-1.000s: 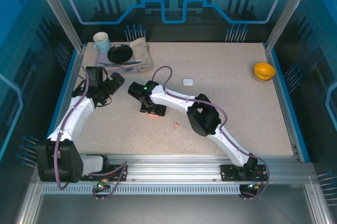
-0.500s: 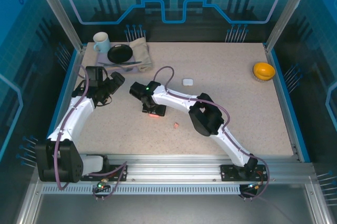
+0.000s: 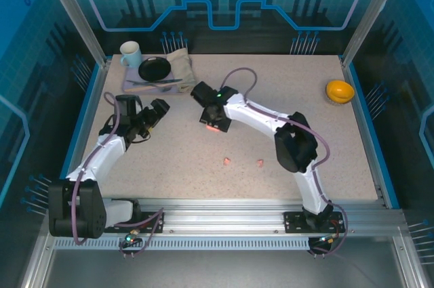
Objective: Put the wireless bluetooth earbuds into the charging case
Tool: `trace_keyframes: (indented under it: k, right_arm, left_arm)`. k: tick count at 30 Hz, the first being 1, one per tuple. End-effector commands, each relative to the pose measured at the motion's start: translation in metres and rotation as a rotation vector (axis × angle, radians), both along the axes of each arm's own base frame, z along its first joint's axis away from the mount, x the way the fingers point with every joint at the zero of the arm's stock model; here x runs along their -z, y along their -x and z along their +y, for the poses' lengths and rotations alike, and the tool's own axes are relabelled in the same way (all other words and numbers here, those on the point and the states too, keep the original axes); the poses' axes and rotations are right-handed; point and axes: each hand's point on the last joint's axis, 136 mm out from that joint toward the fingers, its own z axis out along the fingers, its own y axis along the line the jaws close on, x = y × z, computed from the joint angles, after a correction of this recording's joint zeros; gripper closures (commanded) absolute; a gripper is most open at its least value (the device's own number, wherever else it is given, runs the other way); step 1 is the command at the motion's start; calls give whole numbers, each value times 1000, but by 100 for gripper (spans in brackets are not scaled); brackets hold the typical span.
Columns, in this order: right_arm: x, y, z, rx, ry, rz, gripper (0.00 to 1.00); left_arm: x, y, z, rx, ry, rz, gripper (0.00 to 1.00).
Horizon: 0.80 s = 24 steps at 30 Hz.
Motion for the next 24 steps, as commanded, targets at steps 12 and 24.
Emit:
trace_keyframes:
  k: [12,24]
  right_arm:
    - [-33,-33,-26,123,-251,-36,55]
    - [-27,-38,-19,209,-391,25,56]
  left_arm:
    - [-19,-5,-142,464,163,-440,7]
    - [-9,-13,-187,525,194,-463,27]
